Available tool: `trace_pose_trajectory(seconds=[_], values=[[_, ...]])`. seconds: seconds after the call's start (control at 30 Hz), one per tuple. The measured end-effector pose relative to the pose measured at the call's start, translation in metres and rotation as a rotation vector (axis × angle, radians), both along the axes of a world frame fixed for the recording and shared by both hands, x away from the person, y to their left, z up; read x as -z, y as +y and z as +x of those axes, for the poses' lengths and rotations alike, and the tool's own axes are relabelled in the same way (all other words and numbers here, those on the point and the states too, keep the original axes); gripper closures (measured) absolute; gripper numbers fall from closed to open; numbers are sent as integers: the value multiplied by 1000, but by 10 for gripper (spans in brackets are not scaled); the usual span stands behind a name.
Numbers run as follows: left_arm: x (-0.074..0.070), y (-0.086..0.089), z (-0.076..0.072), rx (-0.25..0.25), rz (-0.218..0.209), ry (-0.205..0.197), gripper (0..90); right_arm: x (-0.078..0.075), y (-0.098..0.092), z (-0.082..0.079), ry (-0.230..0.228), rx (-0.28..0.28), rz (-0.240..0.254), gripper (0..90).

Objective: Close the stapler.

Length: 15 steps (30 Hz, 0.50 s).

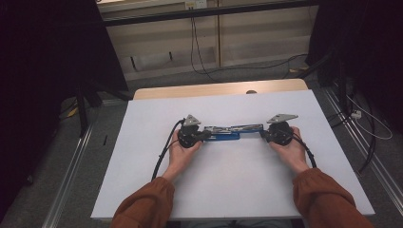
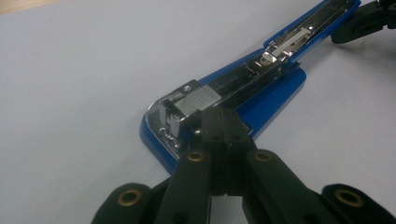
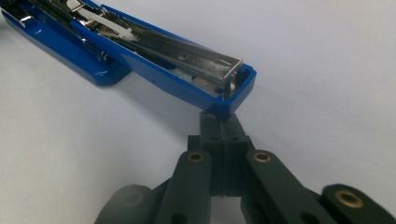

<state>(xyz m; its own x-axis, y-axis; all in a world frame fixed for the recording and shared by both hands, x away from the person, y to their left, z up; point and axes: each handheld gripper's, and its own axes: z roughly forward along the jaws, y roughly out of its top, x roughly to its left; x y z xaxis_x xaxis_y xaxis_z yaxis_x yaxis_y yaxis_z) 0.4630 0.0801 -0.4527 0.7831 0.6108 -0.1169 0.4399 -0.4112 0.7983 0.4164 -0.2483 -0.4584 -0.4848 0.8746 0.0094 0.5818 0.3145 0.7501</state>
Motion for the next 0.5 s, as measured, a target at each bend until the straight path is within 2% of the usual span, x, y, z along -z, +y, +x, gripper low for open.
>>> trace_pose_trajectory(seconds=[0.5], values=[[0, 0, 0, 0, -1, -1, 900, -2, -1, 0, -27, -3, 29, 900]])
